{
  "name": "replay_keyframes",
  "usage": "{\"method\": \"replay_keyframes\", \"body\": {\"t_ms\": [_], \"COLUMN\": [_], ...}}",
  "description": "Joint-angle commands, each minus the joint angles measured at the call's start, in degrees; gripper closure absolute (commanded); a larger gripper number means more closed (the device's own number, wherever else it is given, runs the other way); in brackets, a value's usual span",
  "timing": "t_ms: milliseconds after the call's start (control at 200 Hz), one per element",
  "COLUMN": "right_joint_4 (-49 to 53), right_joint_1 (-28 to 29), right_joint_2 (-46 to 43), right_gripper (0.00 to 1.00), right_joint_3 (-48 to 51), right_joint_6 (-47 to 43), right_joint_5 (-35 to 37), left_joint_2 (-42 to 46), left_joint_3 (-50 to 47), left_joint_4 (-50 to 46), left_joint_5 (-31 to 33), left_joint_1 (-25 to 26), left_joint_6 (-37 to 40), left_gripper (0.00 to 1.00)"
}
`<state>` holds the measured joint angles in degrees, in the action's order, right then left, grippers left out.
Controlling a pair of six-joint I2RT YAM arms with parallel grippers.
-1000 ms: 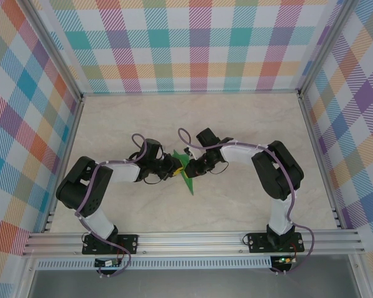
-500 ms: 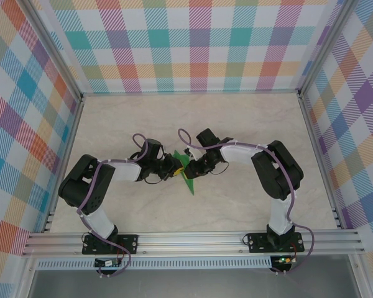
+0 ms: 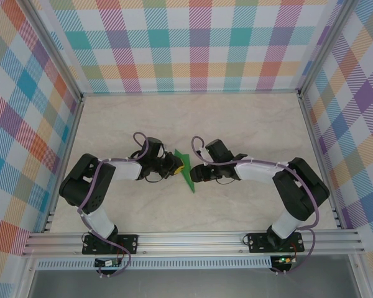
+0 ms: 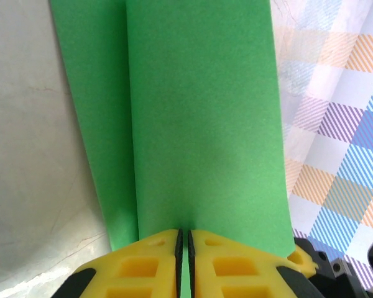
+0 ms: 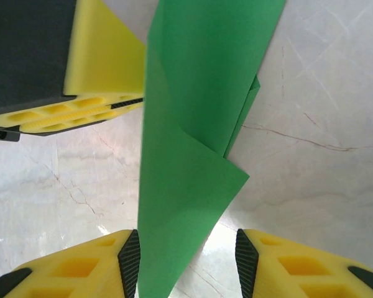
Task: Fold a paper plane with a square sheet of paper (pick it up from the middle)
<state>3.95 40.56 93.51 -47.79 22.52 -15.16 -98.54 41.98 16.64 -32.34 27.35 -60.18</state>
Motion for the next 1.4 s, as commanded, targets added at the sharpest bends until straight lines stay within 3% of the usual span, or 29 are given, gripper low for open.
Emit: {"method": "replay_keyframes", "body": {"t_ms": [0, 205, 970, 1180, 1395], "right_joint_4": [-4.3, -4.3, -3.2, -3.7, -4.5], "right_joint_1": [2.3, 4.4, 5.9, 4.8, 3.0], "right_joint_2": [-1.4, -0.2, 7.2, 7.6, 9.5], "right_gripper": [0.53, 0.54, 0.86, 0.95, 0.98], "right_joint_3": [1.2, 0.1, -5.0, -5.2, -5.6], "right_joint_6": [4.1, 4.5, 0.8, -2.6, -3.5], "right_joint_5": [5.9, 6.2, 6.8, 0.7, -6.5], "left_joint_2": [-0.8, -0.7, 1.4, 4.3, 7.8], "left_joint_3": [1.1, 1.0, 0.0, -1.1, -2.5], "left_joint_4": [-0.3, -0.5, -1.1, -2.1, -4.1], "left_joint_5": [-0.1, 0.2, 0.3, 0.6, 1.2], "left_joint_1": [0.5, 0.5, 0.5, 0.5, 0.5], "left_joint_6": [1.1, 0.9, 1.0, 1.3, 2.2], "left_gripper": [0.87, 0.87, 0.87, 0.87, 0.87]}}
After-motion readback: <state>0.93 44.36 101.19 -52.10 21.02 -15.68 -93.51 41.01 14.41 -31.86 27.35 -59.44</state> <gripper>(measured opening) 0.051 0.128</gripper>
